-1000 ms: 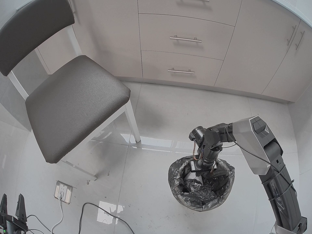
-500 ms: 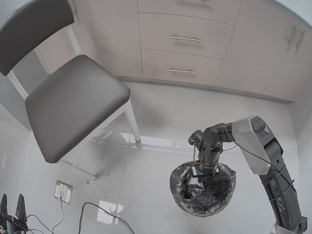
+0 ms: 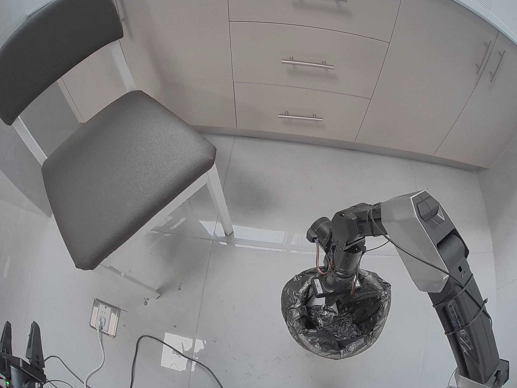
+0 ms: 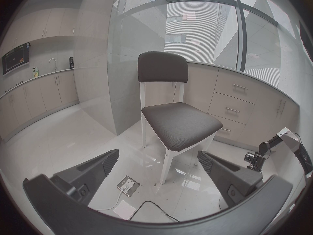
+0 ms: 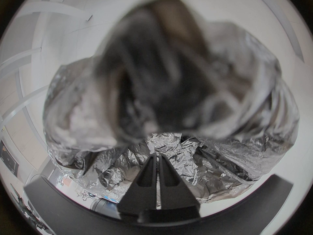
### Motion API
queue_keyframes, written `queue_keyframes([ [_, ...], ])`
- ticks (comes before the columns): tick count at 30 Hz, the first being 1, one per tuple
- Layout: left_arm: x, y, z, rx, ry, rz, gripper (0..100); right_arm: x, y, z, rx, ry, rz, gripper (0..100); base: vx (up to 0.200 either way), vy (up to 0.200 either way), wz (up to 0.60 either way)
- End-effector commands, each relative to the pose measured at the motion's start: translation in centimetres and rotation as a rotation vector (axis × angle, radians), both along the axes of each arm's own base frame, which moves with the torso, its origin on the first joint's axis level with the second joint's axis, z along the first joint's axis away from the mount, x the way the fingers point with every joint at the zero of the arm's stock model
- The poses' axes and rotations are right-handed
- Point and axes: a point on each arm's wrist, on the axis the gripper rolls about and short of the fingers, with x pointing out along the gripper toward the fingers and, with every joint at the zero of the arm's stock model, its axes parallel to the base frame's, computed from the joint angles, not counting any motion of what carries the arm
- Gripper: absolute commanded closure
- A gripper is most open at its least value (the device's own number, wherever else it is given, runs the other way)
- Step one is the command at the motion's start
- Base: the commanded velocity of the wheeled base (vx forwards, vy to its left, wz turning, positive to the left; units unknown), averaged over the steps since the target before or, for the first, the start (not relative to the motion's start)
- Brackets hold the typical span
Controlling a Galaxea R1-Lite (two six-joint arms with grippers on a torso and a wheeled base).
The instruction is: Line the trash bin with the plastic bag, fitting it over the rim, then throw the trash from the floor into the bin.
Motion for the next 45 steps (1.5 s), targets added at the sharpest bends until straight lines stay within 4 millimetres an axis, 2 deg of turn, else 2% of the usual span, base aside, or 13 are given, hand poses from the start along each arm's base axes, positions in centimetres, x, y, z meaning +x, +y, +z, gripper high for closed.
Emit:
queue_keyframes([
  [1, -0.1, 0.0, 0.0, -0.001, -0.015, 0.000, 0, 0.0, 0.1, 0.4, 0.004, -0.010, 0.003, 100, 0.000, 0.000, 0.00],
  [4, -0.1, 0.0, 0.0, -0.001, -0.015, 0.000, 0, 0.1, 0.1, -0.6, -0.005, -0.007, -0.005, 100, 0.000, 0.000, 0.00],
  [7, -0.1, 0.0, 0.0, -0.001, -0.015, 0.000, 0, 0.7, 0.2, -0.8, 0.005, -0.061, -0.022, 100, 0.000, 0.000, 0.00],
  [16, -0.1, 0.0, 0.0, -0.001, -0.015, 0.001, 0, 1.3, 0.4, 0.2, 0.022, -0.135, -0.029, 100, 0.000, 0.000, 0.00],
  [23, -0.1, 0.0, 0.0, -0.001, -0.015, 0.001, 0, 2.5, 0.9, 0.6, 0.025, -0.288, -0.063, 100, 0.000, 0.000, 0.00],
  [34, -0.1, 0.0, 0.0, -0.001, -0.015, 0.001, 0, 2.7, 1.0, 1.3, 0.030, -0.319, -0.071, 100, 0.000, 0.000, 0.00],
  [45, -0.1, 0.0, 0.0, -0.001, -0.015, 0.001, 0, 3.6, 1.4, 1.6, 0.040, -0.423, -0.081, 100, 0.000, 0.000, 0.00],
])
